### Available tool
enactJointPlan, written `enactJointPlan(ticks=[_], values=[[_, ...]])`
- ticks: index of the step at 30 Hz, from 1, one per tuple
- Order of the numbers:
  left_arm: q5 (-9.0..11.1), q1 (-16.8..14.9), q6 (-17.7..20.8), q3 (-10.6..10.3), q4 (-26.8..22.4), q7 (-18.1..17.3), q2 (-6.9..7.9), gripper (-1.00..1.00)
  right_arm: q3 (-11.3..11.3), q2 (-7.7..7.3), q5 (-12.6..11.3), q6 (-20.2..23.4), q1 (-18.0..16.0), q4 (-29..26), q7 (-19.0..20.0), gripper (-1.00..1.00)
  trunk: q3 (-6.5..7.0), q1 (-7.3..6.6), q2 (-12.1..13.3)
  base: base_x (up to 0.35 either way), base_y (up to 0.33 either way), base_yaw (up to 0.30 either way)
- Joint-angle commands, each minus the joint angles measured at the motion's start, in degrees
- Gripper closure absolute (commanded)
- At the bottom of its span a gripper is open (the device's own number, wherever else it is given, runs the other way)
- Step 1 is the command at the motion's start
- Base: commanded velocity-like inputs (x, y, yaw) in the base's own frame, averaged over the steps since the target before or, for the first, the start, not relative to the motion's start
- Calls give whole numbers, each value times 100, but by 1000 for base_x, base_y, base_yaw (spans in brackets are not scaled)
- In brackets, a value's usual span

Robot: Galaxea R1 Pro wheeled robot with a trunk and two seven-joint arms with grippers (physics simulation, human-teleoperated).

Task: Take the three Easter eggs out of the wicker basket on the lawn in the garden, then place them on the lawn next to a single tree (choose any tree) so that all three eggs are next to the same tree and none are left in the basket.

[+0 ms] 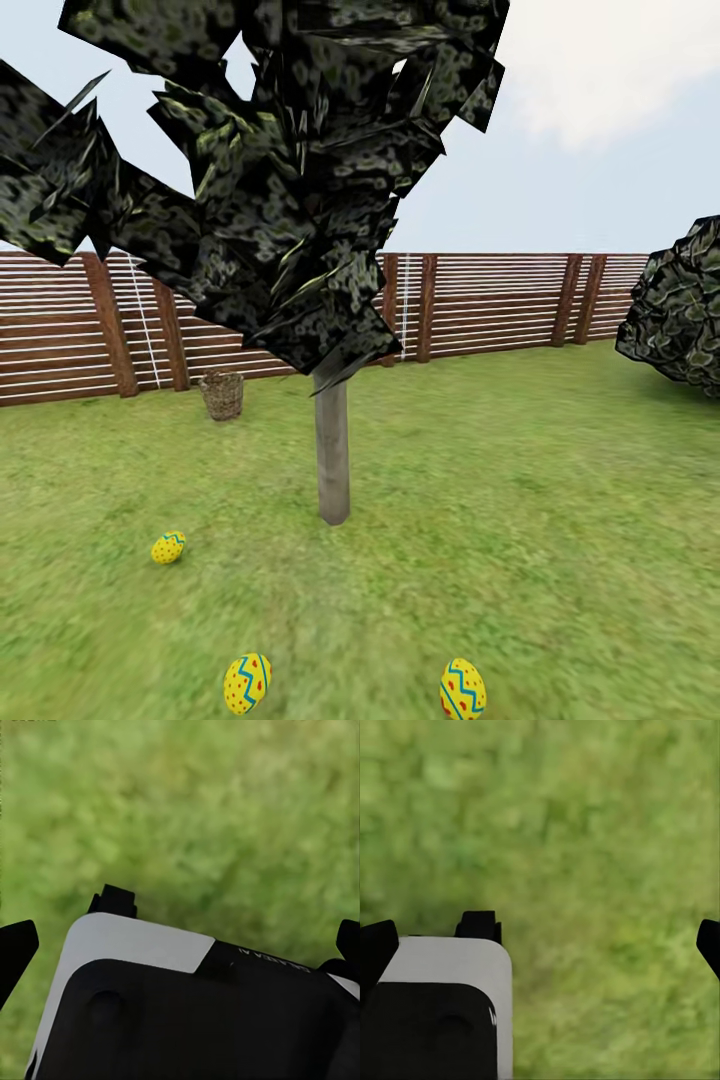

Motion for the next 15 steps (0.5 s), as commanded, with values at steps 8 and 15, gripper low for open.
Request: enactJointPlan(ticks=[8,15], values=[[-53,-6,10,49,8,-12,4,-100,45,24,-25,11,-4,8,0,-100,138,-176,318,0,0,0],[-53,-6,10,48,8,-12,4,-100,45,27,-26,16,-4,8,0,-100,263,-330,599,0,0,0]])
